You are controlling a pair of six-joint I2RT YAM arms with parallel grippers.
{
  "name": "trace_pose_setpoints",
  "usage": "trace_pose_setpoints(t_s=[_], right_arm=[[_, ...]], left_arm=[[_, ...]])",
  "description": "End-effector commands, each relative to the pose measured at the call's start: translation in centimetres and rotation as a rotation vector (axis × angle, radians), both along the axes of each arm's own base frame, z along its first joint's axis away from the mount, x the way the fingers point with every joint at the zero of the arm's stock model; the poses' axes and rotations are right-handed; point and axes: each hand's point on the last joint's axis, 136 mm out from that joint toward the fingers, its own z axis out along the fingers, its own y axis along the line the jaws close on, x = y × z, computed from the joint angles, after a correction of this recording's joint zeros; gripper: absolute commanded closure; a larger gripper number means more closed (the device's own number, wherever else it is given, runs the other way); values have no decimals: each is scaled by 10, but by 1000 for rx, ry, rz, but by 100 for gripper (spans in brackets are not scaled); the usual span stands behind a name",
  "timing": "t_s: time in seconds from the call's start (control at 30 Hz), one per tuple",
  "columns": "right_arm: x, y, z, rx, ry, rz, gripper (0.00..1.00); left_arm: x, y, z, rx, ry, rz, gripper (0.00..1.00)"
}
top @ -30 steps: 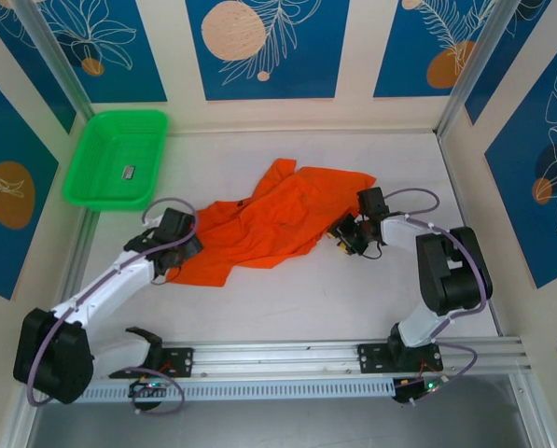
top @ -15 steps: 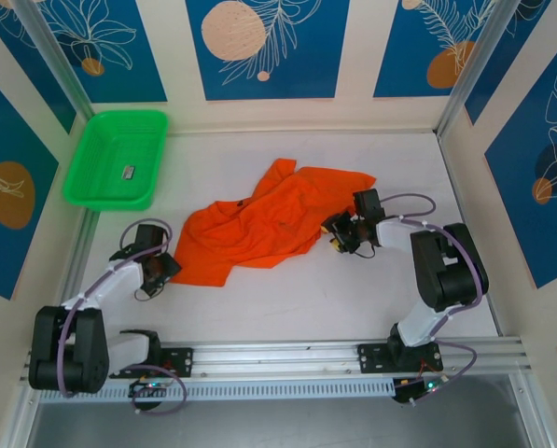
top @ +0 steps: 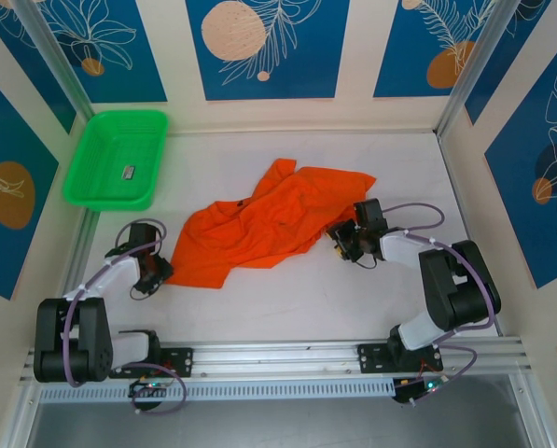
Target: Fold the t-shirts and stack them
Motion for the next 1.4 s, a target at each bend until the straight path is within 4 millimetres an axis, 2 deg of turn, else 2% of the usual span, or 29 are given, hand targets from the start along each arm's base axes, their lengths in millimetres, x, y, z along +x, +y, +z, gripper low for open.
trace_pose_setpoints(t_s=[0.0,0.27,0.43,0.53,1.13,1.37], right_arm=[[-2,-3,3,-6,0,-18,54],[-2,2,4,33,-2,-28,56],[2,13,4,110,2,-40,56],[6,13,5,110,2,-56,56],[34,10,1,107,-13,-132,66],[30,7,-4,160,-6,-211,67]], left_arm=[[31,-34,-8,-177,-128,-87,65],[40,-53,-8,-248,-156,-144,73],[50,-67,-5,-300,-202,-184,90],[52,-73,-2,-303,-214,-216,100],[42,-55,21,-186,-307,-198,100],[41,-53,23,-175,-321,-194,100]])
